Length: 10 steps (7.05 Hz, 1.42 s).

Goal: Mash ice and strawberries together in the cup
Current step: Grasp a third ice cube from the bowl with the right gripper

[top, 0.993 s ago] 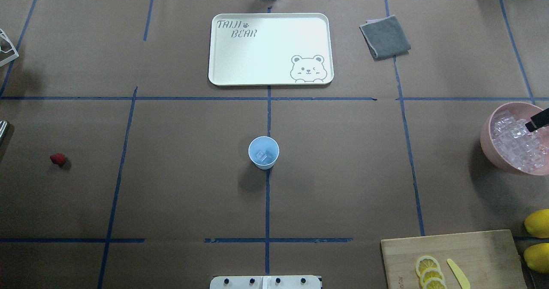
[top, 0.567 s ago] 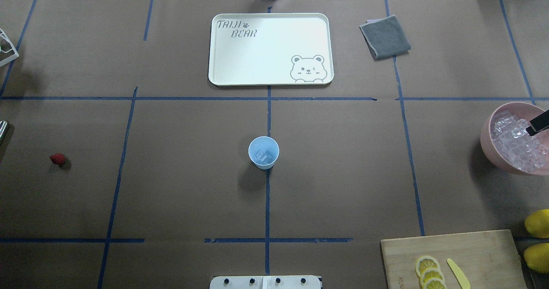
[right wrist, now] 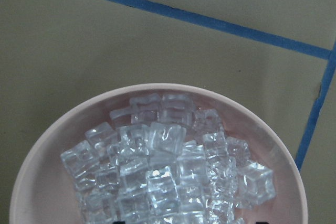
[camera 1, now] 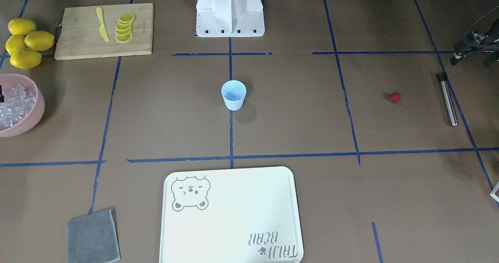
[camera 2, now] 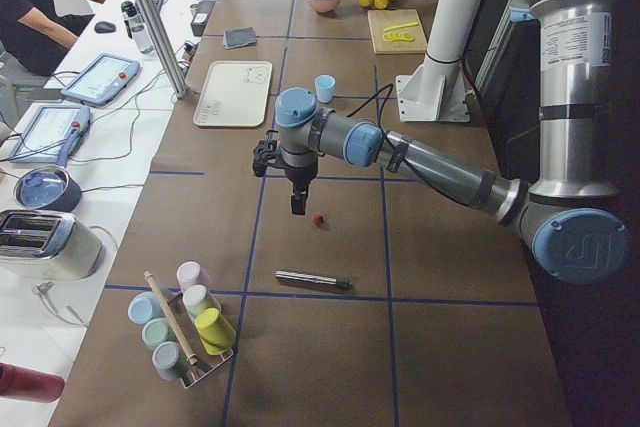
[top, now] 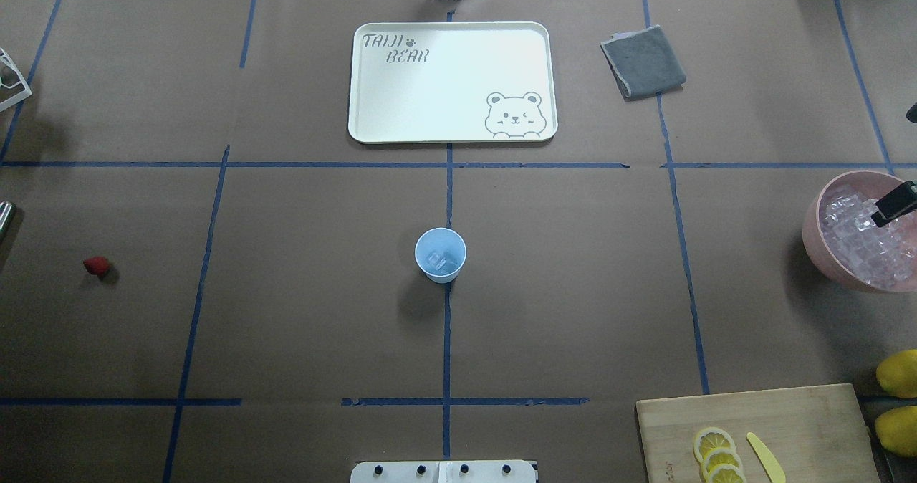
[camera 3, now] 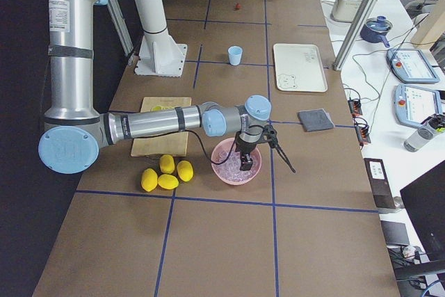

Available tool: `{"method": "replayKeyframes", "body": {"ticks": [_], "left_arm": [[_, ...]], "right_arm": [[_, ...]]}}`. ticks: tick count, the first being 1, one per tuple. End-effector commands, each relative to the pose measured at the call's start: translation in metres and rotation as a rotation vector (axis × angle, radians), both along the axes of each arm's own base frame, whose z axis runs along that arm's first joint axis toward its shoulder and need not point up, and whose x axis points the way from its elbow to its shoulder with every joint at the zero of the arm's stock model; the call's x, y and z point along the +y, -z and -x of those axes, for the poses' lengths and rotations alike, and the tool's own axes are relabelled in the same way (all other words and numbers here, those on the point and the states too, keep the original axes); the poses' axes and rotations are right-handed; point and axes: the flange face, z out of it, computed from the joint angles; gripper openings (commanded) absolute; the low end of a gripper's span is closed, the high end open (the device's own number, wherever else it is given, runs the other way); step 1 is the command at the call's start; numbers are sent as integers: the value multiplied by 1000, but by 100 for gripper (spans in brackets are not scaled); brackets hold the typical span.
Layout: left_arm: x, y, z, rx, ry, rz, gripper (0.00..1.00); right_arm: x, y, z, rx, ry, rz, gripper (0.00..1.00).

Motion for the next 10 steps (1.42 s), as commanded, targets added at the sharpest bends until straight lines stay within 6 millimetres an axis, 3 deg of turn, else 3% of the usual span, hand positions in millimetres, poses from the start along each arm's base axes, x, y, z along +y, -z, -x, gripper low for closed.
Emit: {"method": "replayKeyframes", "body": {"ticks": [1,4,10], "left_arm": [[0,0,0,0,0,-2,100],[0,-2,0,0,-1,1,100],[-1,-2,-1,-1,-1,1,100]], "right_arm": [[-3,-3,8,-9,15,-23,86],[-10,10,22,-27,87,-92,86],[-8,-3,30,-14,121,-87,82]]}}
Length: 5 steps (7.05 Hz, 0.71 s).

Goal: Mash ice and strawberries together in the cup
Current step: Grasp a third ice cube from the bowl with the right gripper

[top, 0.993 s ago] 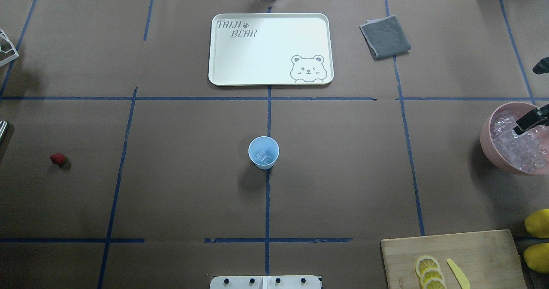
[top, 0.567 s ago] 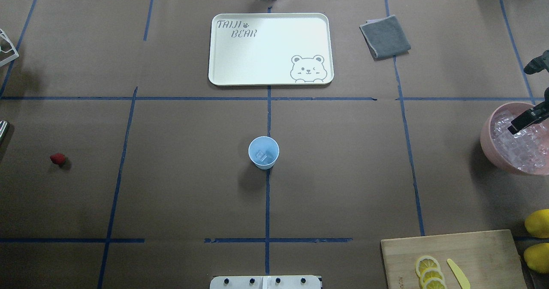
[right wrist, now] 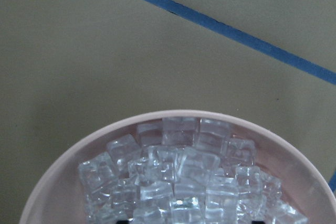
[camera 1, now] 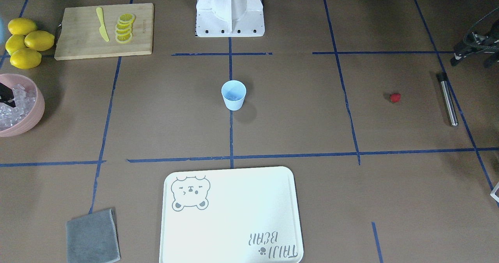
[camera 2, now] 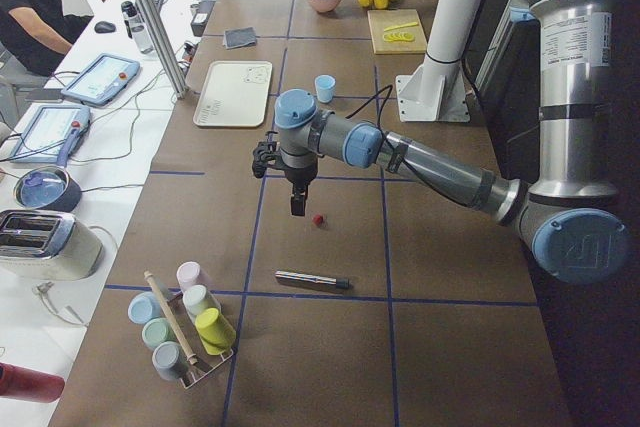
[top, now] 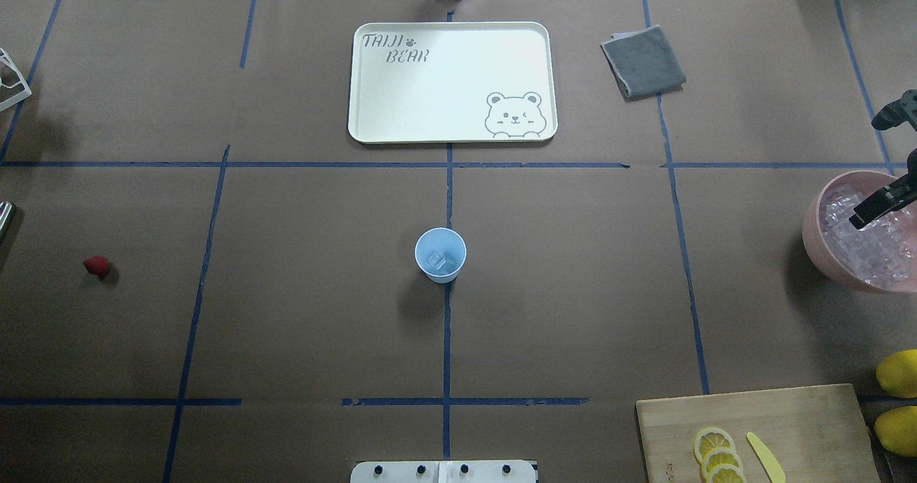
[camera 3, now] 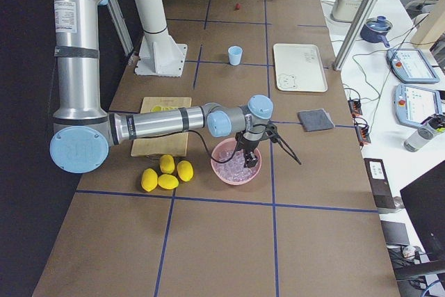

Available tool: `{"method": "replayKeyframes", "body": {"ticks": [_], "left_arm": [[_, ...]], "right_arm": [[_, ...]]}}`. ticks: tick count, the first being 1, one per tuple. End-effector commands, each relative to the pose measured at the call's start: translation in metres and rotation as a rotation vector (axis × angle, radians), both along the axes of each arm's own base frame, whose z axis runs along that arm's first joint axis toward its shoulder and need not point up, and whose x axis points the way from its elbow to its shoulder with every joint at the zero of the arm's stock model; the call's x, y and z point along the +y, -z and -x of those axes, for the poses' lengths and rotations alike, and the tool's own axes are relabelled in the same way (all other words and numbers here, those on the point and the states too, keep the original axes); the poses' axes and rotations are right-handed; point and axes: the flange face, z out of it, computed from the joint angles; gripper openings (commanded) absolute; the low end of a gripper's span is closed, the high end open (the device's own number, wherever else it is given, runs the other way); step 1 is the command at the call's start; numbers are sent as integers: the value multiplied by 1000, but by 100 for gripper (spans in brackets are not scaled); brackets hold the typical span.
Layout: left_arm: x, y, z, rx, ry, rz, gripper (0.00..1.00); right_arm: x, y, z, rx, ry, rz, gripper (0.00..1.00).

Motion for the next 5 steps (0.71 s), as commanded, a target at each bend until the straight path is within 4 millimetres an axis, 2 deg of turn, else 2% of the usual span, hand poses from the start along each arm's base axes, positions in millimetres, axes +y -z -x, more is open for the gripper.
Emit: {"method": "replayKeyframes", "body": {"ticks": [1,5], "left_arm": [[0,0,0,0,0,0,100],[-1,1,0,0,0,-2,100]], "right_arm": [[1,-2,3,2,6,5,81],[1,-9,4,8,8,17,74]]}}
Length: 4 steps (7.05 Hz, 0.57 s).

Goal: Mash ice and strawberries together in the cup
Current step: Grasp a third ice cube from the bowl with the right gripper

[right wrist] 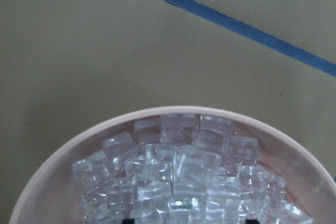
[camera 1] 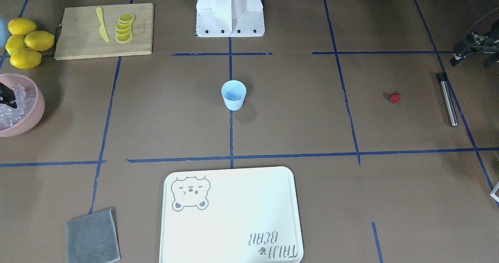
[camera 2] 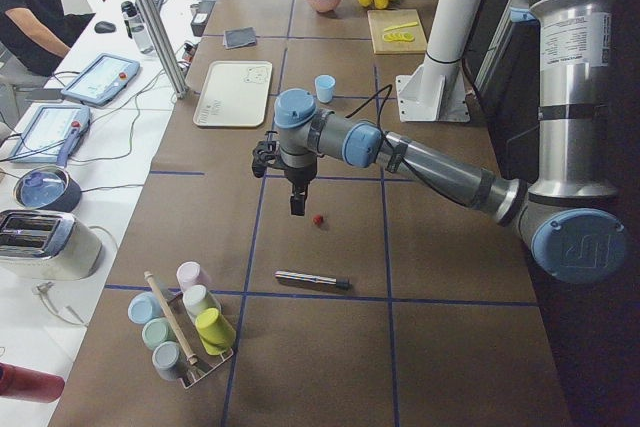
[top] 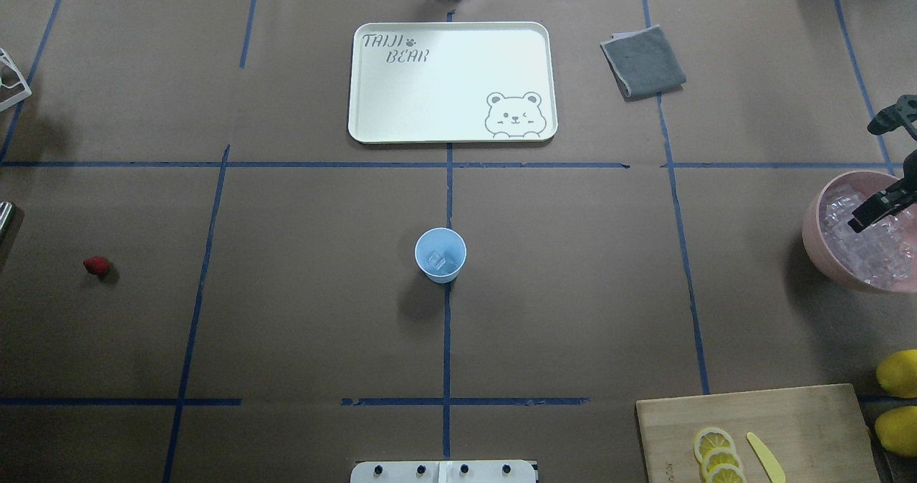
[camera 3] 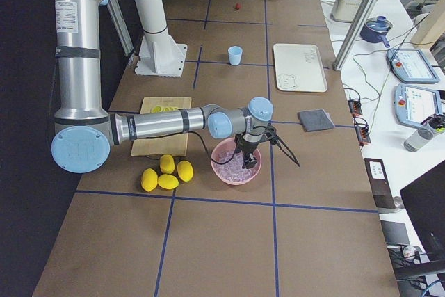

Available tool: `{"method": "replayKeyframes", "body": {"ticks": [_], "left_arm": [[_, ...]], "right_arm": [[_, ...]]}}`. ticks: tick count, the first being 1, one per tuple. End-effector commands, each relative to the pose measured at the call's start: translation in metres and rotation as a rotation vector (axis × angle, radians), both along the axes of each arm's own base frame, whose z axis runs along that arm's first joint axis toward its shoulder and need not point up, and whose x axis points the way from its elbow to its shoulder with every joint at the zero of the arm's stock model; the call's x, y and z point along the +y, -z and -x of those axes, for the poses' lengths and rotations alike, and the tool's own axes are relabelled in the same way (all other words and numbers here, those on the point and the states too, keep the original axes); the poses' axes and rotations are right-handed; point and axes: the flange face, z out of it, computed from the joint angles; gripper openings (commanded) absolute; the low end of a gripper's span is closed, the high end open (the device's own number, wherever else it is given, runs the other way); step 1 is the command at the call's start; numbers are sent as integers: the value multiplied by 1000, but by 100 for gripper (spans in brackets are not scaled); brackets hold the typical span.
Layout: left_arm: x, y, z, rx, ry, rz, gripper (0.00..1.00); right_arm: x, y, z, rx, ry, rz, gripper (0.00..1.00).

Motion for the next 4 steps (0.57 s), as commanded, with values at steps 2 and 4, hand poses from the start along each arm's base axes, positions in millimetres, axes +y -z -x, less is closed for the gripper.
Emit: {"method": "replayKeyframes", "body": {"ticks": [2,4], "left_arm": [[0,0,0,0,0,0,100],[0,0,0,0,-1,-1,100]], "right_arm": [[0,-3,1,2,3,5,71],[0,-2,2,-1,3,5,36]]}}
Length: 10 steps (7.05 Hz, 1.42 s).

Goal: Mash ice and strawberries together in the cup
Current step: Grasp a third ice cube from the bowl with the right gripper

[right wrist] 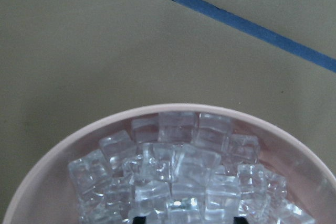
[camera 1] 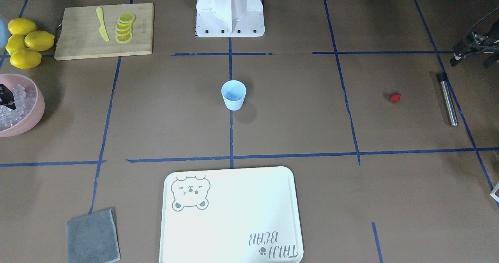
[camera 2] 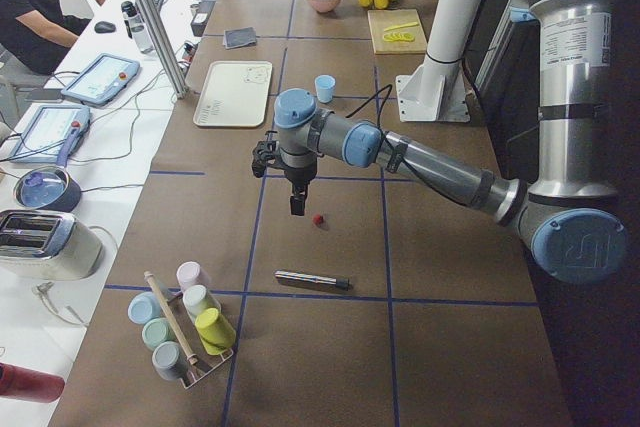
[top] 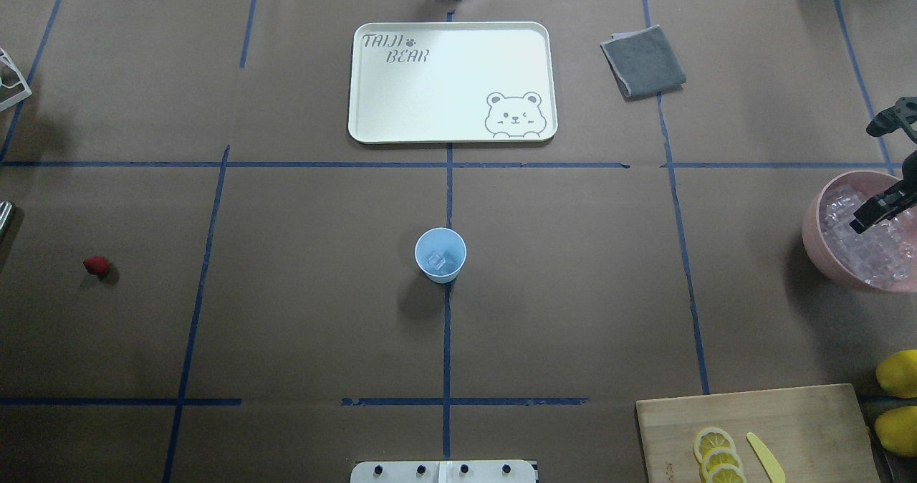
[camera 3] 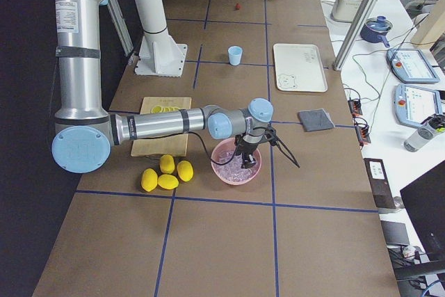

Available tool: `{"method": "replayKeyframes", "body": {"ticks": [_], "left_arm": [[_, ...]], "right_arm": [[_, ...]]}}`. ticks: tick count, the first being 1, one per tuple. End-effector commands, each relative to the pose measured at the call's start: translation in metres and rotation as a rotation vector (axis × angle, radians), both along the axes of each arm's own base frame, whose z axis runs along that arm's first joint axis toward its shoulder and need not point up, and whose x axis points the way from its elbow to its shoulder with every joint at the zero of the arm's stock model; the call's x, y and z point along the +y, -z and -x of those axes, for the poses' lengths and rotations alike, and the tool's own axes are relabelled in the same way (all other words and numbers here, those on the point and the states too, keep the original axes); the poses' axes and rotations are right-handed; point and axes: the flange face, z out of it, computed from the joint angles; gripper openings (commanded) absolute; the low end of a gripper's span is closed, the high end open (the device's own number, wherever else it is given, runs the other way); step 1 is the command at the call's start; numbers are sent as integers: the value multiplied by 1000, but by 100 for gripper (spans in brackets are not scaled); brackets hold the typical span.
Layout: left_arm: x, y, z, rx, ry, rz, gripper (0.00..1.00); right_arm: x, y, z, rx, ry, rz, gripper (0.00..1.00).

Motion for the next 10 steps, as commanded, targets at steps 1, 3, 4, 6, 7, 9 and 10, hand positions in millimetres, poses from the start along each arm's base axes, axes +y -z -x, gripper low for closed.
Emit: {"method": "replayKeyframes", "body": {"ticks": [1,3,4,6,7,9,10], "left_arm": [[0,0,0,0,-1,-1,100],[0,2,0,1,0,-4,100],[0,4,0,2,1,-6,100],[0,4,0,2,1,-6,100],[0,3,0,2,1,-5,100],[0,1,0,0,1,0,100],[0,0,0,0,1,1,100]], "right_arm": [[0,2,0,-7,0,0,11],[-1,8,-1,-12,-2,-9,0],[0,25,-13,-26,-23,-31,0],[10,92,-47,-30,-84,-54,0],[10,123,-48,-42,-101,-68,0],[-20,198,-5,-104,-197,-39,0],[-24,247,59,-140,-202,3,0]]}}
